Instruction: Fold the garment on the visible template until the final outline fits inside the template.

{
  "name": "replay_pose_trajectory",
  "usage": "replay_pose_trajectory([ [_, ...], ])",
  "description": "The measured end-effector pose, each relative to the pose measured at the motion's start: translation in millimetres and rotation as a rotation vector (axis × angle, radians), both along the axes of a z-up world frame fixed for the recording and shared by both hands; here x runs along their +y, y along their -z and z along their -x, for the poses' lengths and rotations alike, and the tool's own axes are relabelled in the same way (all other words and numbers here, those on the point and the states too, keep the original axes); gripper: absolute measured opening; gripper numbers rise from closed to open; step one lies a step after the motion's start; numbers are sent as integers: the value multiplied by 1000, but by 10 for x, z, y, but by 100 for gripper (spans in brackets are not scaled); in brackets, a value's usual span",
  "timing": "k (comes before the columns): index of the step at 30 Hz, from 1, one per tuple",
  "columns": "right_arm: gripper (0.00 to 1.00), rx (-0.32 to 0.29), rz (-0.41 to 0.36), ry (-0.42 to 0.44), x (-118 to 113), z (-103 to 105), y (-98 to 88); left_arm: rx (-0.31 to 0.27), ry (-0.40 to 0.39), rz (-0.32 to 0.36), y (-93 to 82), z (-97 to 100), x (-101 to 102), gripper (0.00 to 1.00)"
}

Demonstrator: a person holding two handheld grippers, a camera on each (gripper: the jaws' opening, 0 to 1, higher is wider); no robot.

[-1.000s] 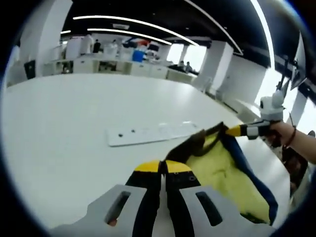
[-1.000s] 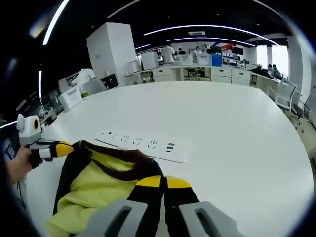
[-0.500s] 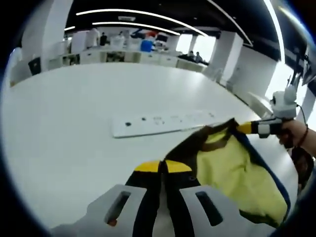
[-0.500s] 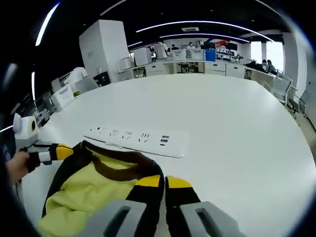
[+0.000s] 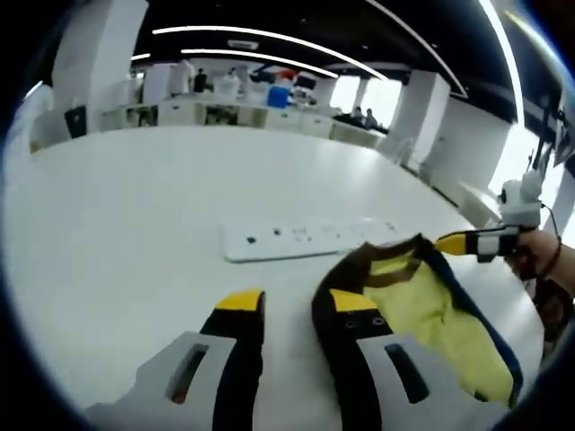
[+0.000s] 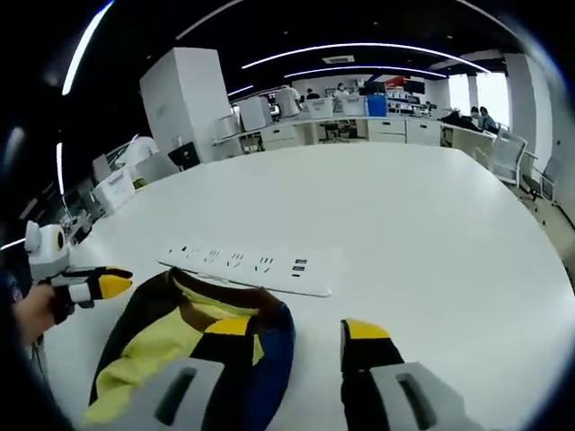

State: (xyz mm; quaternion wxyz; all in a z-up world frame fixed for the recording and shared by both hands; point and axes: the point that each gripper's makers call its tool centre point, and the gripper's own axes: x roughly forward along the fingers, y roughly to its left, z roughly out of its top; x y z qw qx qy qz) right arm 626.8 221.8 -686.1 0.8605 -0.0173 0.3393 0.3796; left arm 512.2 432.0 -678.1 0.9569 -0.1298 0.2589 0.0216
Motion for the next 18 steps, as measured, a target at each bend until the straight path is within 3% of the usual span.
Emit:
replay_pose_trajectory([
  [3,49,25,-7,-17,-33,103,-46,-15,8,3,-69,46,-38,42],
  [6,52,63,-21,-35,-64,249,-77,-33,57,-34,-171,115,-125,45],
  [10,64,97,-88,-66,-82,476,-170,-63,114,-56,-278,199,-253,51],
  [18,66,124,-76,-136,-225,878,-294,-75,207,-90,-382,516,-553,55],
])
